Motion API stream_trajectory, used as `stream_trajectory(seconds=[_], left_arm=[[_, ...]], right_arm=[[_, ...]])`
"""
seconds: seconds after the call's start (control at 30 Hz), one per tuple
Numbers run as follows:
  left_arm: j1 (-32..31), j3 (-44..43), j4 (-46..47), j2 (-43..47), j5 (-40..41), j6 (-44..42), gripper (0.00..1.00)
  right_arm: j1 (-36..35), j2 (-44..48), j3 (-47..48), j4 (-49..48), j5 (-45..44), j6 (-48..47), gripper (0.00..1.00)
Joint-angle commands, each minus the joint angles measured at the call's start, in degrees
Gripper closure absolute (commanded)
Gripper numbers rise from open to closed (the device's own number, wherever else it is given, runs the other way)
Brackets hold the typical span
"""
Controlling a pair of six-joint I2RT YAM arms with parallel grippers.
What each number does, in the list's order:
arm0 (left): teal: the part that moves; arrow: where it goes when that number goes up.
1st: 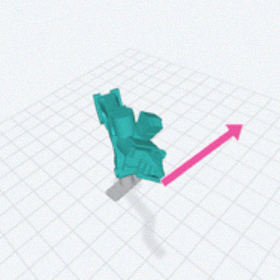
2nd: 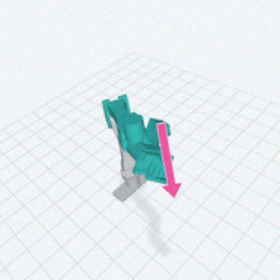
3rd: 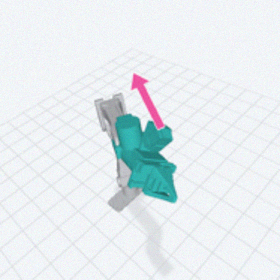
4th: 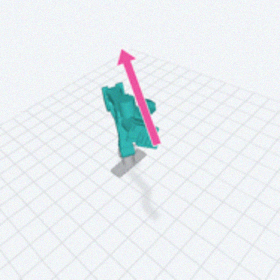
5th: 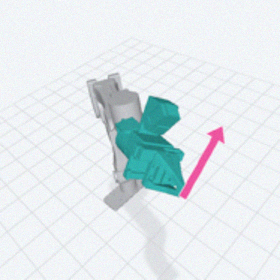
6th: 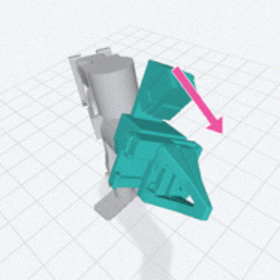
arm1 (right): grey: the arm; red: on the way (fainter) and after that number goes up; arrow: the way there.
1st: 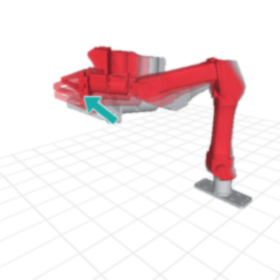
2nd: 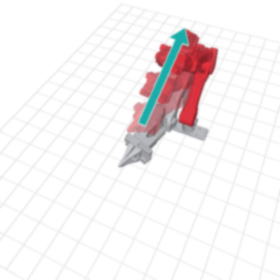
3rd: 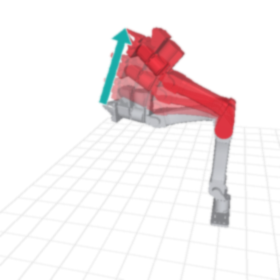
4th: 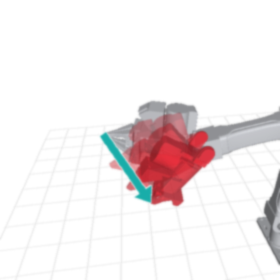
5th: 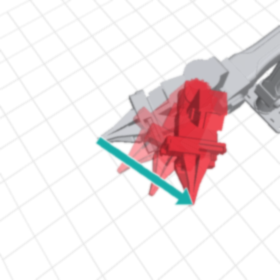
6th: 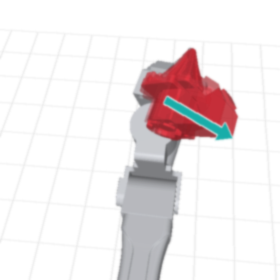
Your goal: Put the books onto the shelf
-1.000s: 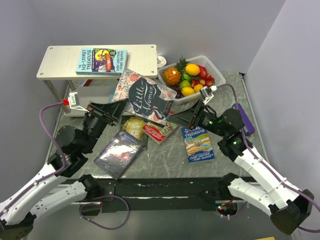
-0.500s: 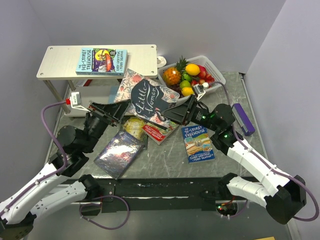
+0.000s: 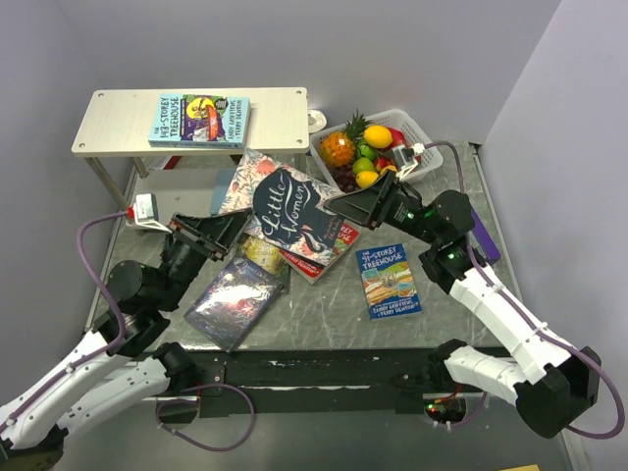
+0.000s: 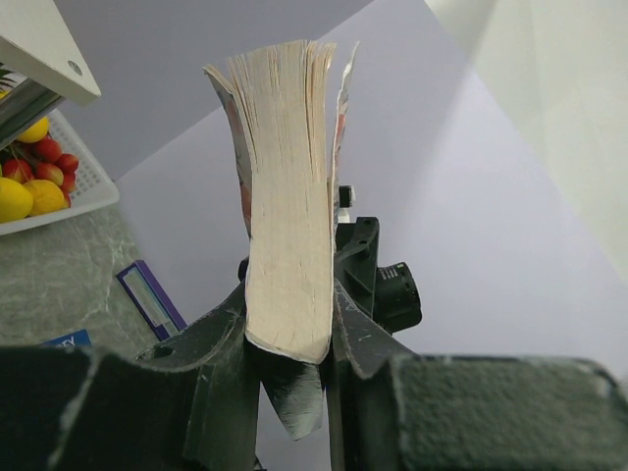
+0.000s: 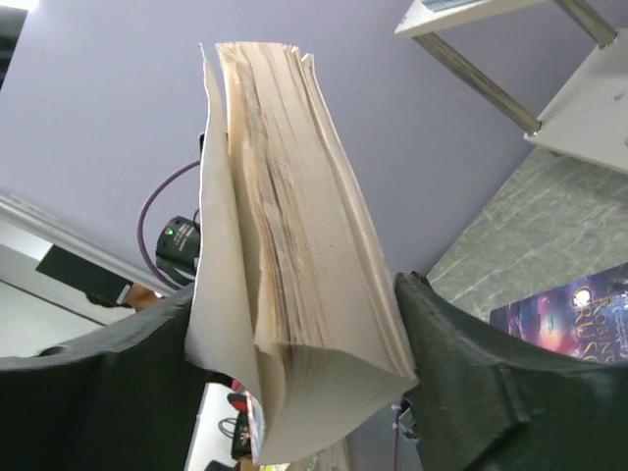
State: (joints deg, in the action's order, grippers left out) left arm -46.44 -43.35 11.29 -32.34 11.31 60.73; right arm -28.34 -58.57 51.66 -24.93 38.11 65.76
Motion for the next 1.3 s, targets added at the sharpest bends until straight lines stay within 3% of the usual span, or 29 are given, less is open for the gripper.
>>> stream_trajectory(seconds=[0.0,0.1,0.13,0.2,0.23,0.33,0.37,0.4,0.53,0.73,0.93,1.23,1.27], left_arm=[[-0.15,-0.68,4.45,0.87,-0.85,1.23,0.99],[-0.15,-0.77,4.09,0.61,-0.76,0.88,0.99],[-0.15,-1.03,3.74,0.52,-0.68,0.88,0.99],[-0.15,-1.29,1.99,0.43,-0.24,0.45,0.92],[-0.15,-1.90,1.20,0.43,0.11,-0.51,0.72],[-0.15,-3.92,-4.07,0.78,2.22,-2.80,0.29],[-0.15,-4.71,-6.26,1.05,2.75,-3.16,0.08],[-0.15,-5.33,-10.63,1.14,4.58,-3.25,0.01],[-0.06,-6.05,-17.35,2.71,6.09,-5.00,0.04],[-0.06,-3.41,-15.43,6.14,1.19,-8.77,0.04],[-0.15,-5.16,-13.50,4.31,-2.69,-11.68,0.04],[-0.15,-4.29,-4.79,-0.44,-14.73,-11.77,0.03],[-0.15,-4.11,-3.92,-0.79,-16.30,-11.60,0.08]], right_arm=[[0.30,0.12,2.92,-4.17,2.23,-0.45,0.33],[0.39,0.64,2.92,-3.55,2.67,-1.07,0.54],[0.30,0.82,2.83,-2.94,2.93,-1.24,0.66],[0.30,1.17,3.27,-1.80,3.55,-1.59,0.82],[0.47,1.35,3.71,0.30,3.64,-2.47,1.00],[1.18,1.79,5.73,3.38,5.04,-3.96,1.00],[1.53,1.79,6.43,4.61,5.92,-4.14,1.00],[2.49,2.14,7.83,5.67,7.75,-4.23,1.00],[5.22,1.35,12.84,10.51,15.31,-4.32,1.00],[7.42,-1.37,17.07,9.11,27.96,-0.10,1.00],[7.24,-2.61,17.60,7.96,32.55,1.74,1.00],[6.28,-3.31,17.77,13.15,33.61,-2.30,1.00],[6.19,-3.48,18.12,14.28,33.61,-2.65,1.00]])
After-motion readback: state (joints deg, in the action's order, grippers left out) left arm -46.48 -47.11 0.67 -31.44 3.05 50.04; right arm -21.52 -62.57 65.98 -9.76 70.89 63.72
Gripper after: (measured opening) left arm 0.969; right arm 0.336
